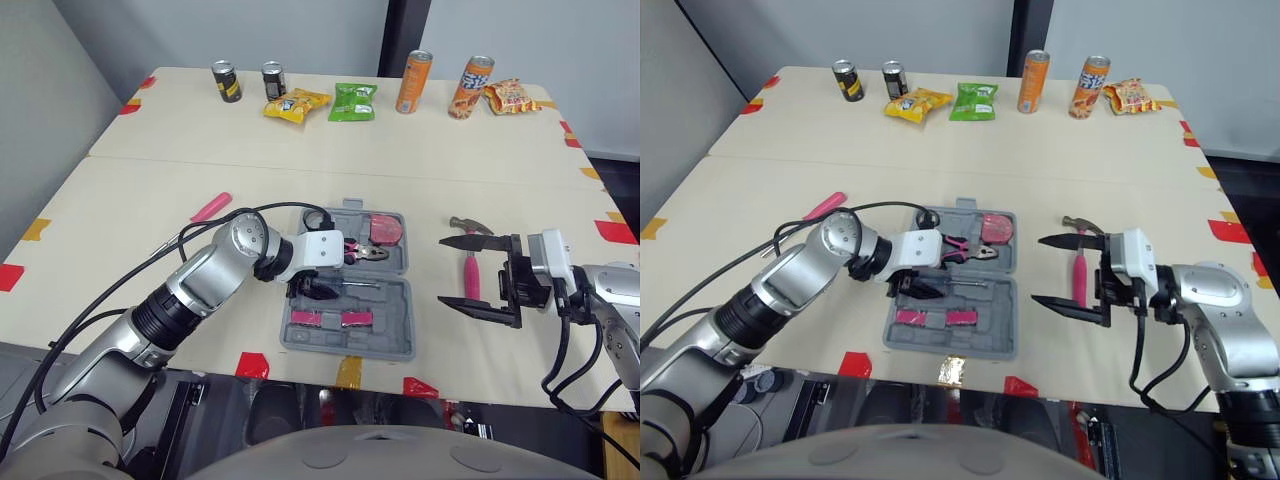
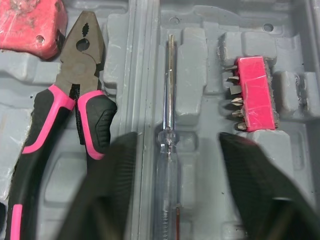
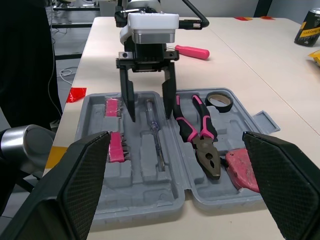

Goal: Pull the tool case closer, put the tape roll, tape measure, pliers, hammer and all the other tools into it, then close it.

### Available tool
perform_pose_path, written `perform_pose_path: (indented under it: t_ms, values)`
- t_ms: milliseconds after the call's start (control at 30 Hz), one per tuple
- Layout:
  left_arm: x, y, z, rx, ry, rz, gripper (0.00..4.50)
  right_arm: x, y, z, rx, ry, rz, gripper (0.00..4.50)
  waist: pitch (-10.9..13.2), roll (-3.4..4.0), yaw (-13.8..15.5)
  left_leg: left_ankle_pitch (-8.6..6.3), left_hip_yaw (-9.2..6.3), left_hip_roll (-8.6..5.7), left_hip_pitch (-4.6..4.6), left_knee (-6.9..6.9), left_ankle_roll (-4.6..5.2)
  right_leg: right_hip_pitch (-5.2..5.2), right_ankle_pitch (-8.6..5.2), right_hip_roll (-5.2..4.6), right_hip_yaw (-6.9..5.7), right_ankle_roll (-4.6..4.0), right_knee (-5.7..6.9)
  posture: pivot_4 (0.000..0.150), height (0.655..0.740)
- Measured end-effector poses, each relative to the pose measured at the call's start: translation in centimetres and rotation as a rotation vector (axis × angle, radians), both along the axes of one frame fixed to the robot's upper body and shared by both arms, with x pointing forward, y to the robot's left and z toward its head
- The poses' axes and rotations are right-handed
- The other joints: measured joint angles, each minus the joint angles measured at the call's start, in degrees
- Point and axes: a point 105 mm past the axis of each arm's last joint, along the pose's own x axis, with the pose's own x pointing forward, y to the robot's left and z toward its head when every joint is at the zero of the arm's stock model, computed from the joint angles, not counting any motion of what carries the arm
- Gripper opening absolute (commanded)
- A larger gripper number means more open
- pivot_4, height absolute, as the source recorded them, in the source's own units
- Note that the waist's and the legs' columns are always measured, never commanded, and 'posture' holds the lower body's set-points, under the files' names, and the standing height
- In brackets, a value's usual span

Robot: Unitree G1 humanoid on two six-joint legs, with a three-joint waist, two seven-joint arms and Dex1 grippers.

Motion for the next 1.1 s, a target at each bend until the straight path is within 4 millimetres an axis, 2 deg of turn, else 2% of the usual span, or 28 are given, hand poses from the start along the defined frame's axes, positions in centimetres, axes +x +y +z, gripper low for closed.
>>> perform_pose_path:
  t_ms: [300,333,367,500,600,733,900,1100]
  values:
    - [0.1,0.3,0.2,0.0,-0.006,-0.004,3.22,0.0,0.1,0.0,0.006,-0.006,0.004,4.5,0.0,0.0,0.01,0.0,0.0,0.0,0.0,0.0,0.0,0.0,0.0,0.0,0.0,0.0,0.0,0.15,0.74]
    - [0.2,0.3,0.4,-0.012,-0.012,0.001,2.71,0.0,0.1,0.0,0.006,-0.005,0.004,4.5,0.0,0.0,0.01,0.0,0.0,0.0,0.0,0.0,0.0,0.0,0.0,0.0,0.0,0.0,0.0,0.15,0.74]
    - [0.5,0.2,1.0,-0.041,-0.029,0.015,2.47,0.0,0.1,0.0,0.006,-0.005,0.004,4.5,0.0,0.0,0.01,0.0,0.0,0.0,0.0,0.0,0.0,0.0,0.0,0.0,-0.01,0.0,0.0,0.15,0.74]
    - [1.6,0.1,3.4,-0.18,-0.097,0.044,1.03,0.0,0.1,0.0,0.007,-0.005,0.004,4.5,0.0,0.0,0.0,0.0,0.0,0.0,-0.01,0.0,0.0,0.0,0.0,0.01,0.0,0.0,-0.01,0.15,0.74]
    - [1.7,0.5,3.7,-0.286,-0.096,0.051,0.01,0.0,0.1,-0.1,0.007,-0.006,0.005,4.5,-0.01,0.01,-0.07,0.0,0.0,0.0,0.0,0.0,0.0,0.0,0.0,0.01,0.0,0.0,-0.02,0.15,0.74]
    - [1.3,1.7,1.7,-0.33,-0.01,0.075,0.01,-0.1,0.2,-0.2,0.008,-0.001,0.009,4.5,-0.01,0.01,-0.07,0.0,0.0,0.01,0.01,0.0,0.0,-0.02,0.0,0.0,-0.02,0.0,0.01,0.15,0.74]
    - [0.8,2.5,0.4,-0.324,0.034,0.044,0.01,0.0,0.3,-0.3,0.01,0.001,0.01,4.5,-0.01,0.02,-0.03,0.0,0.0,0.02,0.01,0.0,0.0,-0.02,0.0,-0.02,-0.02,0.0,0.0,0.15,0.74]
    - [0.8,2.1,-0.5,-0.335,0.052,0.029,0.01,0.0,0.2,-0.3,0.01,0.002,0.009,4.5,-0.01,0.02,-0.09,0.0,0.0,0.02,0.01,0.0,0.0,-0.02,0.0,-0.05,-0.02,0.0,0.02,0.15,0.74]
